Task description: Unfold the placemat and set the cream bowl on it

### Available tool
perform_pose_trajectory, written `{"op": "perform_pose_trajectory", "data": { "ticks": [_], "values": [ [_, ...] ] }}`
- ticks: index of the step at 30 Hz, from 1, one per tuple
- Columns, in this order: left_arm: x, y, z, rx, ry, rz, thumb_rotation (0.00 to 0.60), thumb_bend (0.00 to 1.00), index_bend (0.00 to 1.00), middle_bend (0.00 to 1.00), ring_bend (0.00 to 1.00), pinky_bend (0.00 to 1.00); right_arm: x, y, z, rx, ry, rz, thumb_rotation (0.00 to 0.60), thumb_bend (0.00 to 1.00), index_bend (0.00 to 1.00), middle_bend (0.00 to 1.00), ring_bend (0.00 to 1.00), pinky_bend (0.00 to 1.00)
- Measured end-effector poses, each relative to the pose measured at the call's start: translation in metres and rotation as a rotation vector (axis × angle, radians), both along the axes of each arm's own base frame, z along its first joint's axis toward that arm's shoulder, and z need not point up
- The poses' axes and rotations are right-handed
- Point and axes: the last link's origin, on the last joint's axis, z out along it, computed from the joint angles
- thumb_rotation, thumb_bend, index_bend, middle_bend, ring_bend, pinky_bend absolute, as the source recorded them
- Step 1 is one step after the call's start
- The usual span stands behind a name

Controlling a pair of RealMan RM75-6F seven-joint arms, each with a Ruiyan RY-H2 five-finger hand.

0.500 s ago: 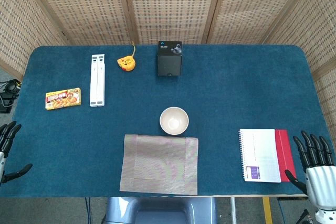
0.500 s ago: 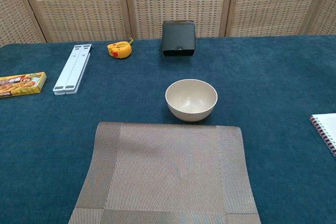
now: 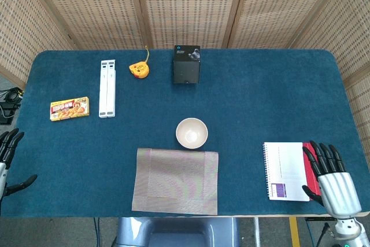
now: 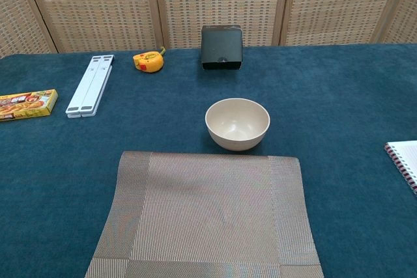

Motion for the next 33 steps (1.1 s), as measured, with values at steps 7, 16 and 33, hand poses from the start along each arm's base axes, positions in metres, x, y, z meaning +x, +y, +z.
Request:
{"op": "perform_pose_trajectory", "data": {
  "ticks": [7, 16, 33],
  "values": [
    [-0.003, 0.013, -0.006, 0.021, -0.005, 0.003, 0.600, 0.00, 0.00, 0.00, 0.00, 0.00, 0.022, -0.070, -0.035, 0.182, 0.082, 0.117, 0.600, 0.00, 0.14, 0.00, 0.00, 0.00],
    [-0.008, 0.029, -0.020, -0.001, 0.039, 0.053, 0.600, 0.00, 0.00, 0.00, 0.00, 0.00, 0.078, -0.139, -0.083, 0.380, 0.156, 0.243, 0.600, 0.14, 0.20, 0.00, 0.00, 0.00],
    [-0.020, 0.047, -0.026, -0.010, 0.047, 0.140, 0.600, 0.00, 0.00, 0.00, 0.00, 0.00, 0.133, -0.178, -0.164, 0.497, 0.282, 0.355, 0.600, 0.35, 0.31, 0.00, 0.00, 0.00]
  ]
}}
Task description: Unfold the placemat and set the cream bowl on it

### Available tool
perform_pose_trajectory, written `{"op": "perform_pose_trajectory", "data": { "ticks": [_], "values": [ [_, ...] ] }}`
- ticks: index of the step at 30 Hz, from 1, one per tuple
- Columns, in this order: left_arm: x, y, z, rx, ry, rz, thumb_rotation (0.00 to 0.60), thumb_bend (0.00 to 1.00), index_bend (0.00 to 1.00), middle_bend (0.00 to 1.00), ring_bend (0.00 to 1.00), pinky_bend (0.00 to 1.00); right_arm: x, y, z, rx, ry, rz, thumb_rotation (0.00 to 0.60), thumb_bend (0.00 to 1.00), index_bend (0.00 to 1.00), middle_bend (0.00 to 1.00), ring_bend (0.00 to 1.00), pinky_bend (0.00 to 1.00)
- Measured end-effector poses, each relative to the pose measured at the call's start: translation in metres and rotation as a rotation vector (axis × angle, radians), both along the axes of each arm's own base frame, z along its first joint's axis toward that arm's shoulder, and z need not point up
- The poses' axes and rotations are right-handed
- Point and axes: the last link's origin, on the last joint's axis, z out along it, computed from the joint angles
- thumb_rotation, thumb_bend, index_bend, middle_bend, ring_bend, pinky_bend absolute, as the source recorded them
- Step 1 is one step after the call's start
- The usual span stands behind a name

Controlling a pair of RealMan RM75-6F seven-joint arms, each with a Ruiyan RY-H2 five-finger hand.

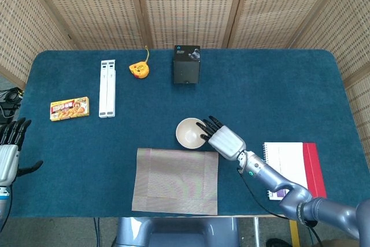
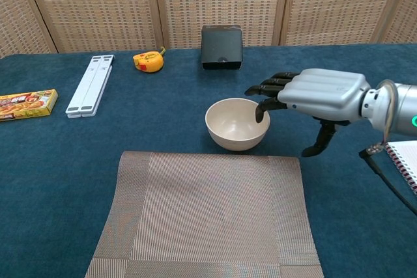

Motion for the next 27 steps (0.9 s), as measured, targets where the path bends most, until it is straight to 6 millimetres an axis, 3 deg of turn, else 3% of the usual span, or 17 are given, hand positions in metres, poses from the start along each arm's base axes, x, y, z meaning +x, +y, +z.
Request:
{"op": "perform_pose_trajectory", "data": {
  "ticks": [6, 11, 14, 21, 27],
  "values": [
    [-0.002, 0.003, -0.002, -0.006, 0.008, 0.013, 0.600, 0.00, 0.00, 0.00, 0.00, 0.00, 0.004, -0.007, -0.015, -0.002, 0.029, 0.029, 0.600, 0.53, 0.36, 0.00, 0.00, 0.00],
    [-0.005, 0.006, -0.003, -0.010, 0.014, 0.031, 0.600, 0.00, 0.00, 0.00, 0.00, 0.00, 0.004, -0.014, -0.024, -0.004, 0.050, 0.043, 0.600, 0.61, 0.62, 0.00, 0.00, 0.00],
    [-0.006, 0.007, -0.004, -0.011, 0.018, 0.037, 0.600, 0.00, 0.00, 0.00, 0.00, 0.00, 0.004, -0.017, -0.029, 0.003, 0.042, 0.042, 0.600, 0.61, 0.69, 0.00, 0.00, 0.00],
    [-0.008, 0.009, -0.006, -0.016, 0.024, 0.046, 0.600, 0.00, 0.00, 0.00, 0.00, 0.00, 0.008, -0.023, -0.030, 0.005, -0.059, 0.034, 0.600, 0.61, 0.70, 0.00, 0.00, 0.00],
    [-0.007, 0.008, -0.005, -0.013, 0.026, 0.044, 0.600, 0.00, 0.00, 0.00, 0.00, 0.00, 0.006, -0.036, -0.012, -0.044, -0.170, 0.017, 0.600, 0.61, 0.71, 0.00, 0.00, 0.00]
  ]
}}
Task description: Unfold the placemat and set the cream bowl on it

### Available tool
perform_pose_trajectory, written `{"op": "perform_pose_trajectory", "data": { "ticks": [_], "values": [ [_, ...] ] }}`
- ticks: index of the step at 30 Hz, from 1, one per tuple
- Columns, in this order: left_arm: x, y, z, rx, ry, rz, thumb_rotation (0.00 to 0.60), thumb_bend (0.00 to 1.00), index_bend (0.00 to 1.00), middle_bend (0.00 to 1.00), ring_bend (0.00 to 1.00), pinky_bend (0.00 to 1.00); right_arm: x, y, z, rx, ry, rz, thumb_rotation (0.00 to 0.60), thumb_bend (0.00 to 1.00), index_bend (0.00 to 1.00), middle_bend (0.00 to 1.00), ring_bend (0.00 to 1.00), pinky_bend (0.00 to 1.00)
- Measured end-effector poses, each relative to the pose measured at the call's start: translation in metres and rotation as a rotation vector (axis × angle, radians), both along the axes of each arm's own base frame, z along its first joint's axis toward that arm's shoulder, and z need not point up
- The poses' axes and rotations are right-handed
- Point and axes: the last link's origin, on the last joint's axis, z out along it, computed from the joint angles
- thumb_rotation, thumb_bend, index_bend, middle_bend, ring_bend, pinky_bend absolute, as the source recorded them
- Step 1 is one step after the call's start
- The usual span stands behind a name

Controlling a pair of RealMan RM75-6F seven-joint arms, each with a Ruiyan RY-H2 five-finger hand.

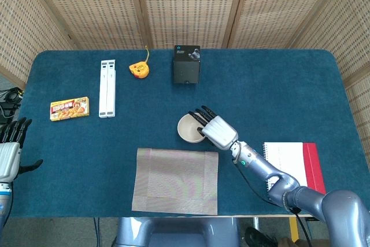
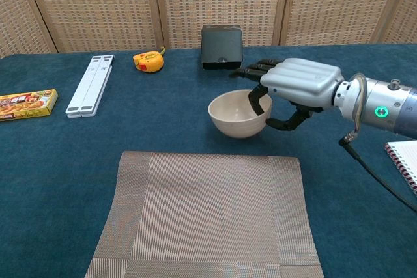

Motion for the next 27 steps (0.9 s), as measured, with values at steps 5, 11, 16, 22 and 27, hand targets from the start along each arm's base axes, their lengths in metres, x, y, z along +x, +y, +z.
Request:
{"op": "perform_pose_trajectory", "data": {
  "ticks": [5, 11, 16, 22, 27],
  "values": [
    [0.001, -0.001, 0.000, 0.004, 0.008, -0.006, 0.600, 0.00, 0.00, 0.00, 0.00, 0.00, -0.009, -0.014, 0.034, -0.084, -0.047, -0.014, 0.600, 0.61, 0.72, 0.00, 0.00, 0.00],
    [0.006, -0.004, -0.004, 0.003, 0.026, -0.022, 0.600, 0.00, 0.00, 0.00, 0.00, 0.00, -0.053, -0.027, 0.095, -0.229, -0.025, -0.091, 0.600, 0.61, 0.72, 0.00, 0.00, 0.00],
    [0.011, -0.007, -0.009, -0.004, 0.033, -0.038, 0.600, 0.00, 0.00, 0.00, 0.00, 0.00, -0.105, -0.030, 0.123, -0.290, 0.061, -0.212, 0.600, 0.61, 0.72, 0.00, 0.00, 0.00],
    [0.013, -0.007, -0.010, -0.003, 0.036, -0.046, 0.600, 0.00, 0.00, 0.00, 0.00, 0.00, -0.151, -0.027, 0.131, -0.306, 0.131, -0.332, 0.600, 0.61, 0.72, 0.00, 0.00, 0.00],
    [0.014, -0.008, -0.010, -0.006, 0.037, -0.047, 0.600, 0.00, 0.00, 0.00, 0.00, 0.00, -0.168, -0.022, 0.128, -0.296, 0.125, -0.375, 0.600, 0.60, 0.72, 0.00, 0.00, 0.00]
  ]
}}
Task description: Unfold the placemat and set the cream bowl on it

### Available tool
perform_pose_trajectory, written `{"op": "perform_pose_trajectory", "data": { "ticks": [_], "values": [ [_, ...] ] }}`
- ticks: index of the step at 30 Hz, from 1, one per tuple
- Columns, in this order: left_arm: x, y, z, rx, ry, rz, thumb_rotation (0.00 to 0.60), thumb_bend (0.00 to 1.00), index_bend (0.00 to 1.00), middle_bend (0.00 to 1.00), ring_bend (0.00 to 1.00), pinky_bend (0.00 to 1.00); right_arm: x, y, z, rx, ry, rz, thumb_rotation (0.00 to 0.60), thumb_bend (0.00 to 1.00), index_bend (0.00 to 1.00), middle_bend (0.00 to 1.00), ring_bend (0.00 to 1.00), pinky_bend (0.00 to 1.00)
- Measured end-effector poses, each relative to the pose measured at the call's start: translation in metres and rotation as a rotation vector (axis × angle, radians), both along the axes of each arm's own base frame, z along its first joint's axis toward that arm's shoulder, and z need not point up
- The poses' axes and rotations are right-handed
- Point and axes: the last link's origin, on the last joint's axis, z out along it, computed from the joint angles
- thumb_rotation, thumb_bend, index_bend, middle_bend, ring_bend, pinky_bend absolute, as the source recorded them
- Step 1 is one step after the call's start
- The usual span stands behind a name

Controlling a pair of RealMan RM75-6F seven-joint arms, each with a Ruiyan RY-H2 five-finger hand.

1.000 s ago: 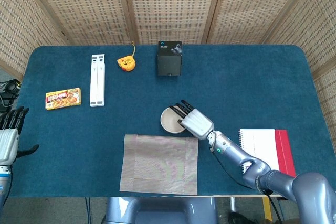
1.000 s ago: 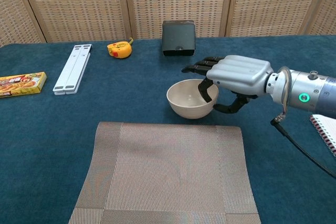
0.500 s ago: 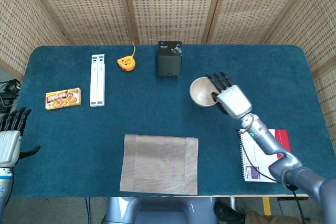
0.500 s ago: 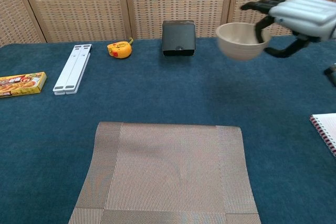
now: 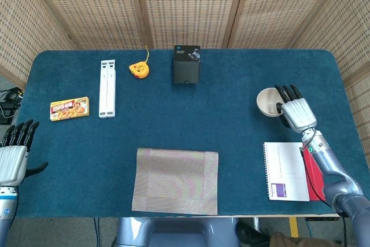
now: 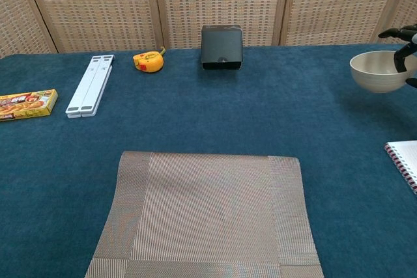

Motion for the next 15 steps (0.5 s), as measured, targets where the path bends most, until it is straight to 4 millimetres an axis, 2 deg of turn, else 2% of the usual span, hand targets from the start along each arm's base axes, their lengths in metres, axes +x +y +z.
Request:
{"op": "perform_pose_trajectory", "data": {
  "ticks": [3, 4, 6, 7, 8, 11, 15],
  "values": [
    [0.000, -0.001, 0.000, 0.002, -0.001, -0.001, 0.600, 0.00, 0.00, 0.00, 0.00, 0.00, -0.002, 0.003, -0.004, 0.017, -0.013, -0.005, 0.600, 0.53, 0.69, 0.00, 0.00, 0.00],
    [0.000, -0.001, 0.001, 0.002, -0.001, -0.001, 0.600, 0.00, 0.00, 0.00, 0.00, 0.00, -0.002, 0.004, -0.006, 0.024, -0.018, -0.006, 0.600, 0.44, 0.63, 0.00, 0.00, 0.00],
    [0.000, -0.001, 0.001, 0.004, -0.002, -0.002, 0.600, 0.00, 0.00, 0.00, 0.00, 0.00, -0.003, 0.006, -0.008, 0.036, -0.017, -0.004, 0.600, 0.22, 0.46, 0.00, 0.00, 0.00],
    [0.000, -0.001, 0.001, 0.004, -0.002, -0.001, 0.600, 0.00, 0.00, 0.00, 0.00, 0.00, -0.004, 0.007, -0.009, 0.044, -0.012, -0.004, 0.600, 0.09, 0.32, 0.00, 0.00, 0.00],
    [0.000, -0.001, 0.001, 0.004, -0.002, -0.001, 0.600, 0.00, 0.00, 0.00, 0.00, 0.00, -0.004, 0.007, -0.009, 0.049, -0.011, -0.006, 0.600, 0.03, 0.23, 0.00, 0.00, 0.00],
    [0.000, -0.001, 0.002, 0.003, -0.004, 0.000, 0.600, 0.00, 0.00, 0.00, 0.00, 0.00, -0.004, 0.010, -0.008, 0.061, -0.020, -0.003, 0.600, 0.00, 0.07, 0.00, 0.00, 0.00],
    [0.000, -0.001, 0.003, 0.008, -0.007, -0.003, 0.600, 0.00, 0.00, 0.00, 0.00, 0.00, 0.003, 0.017, 0.000, 0.054, -0.066, 0.030, 0.600, 0.00, 0.05, 0.00, 0.00, 0.00]
  ]
}}
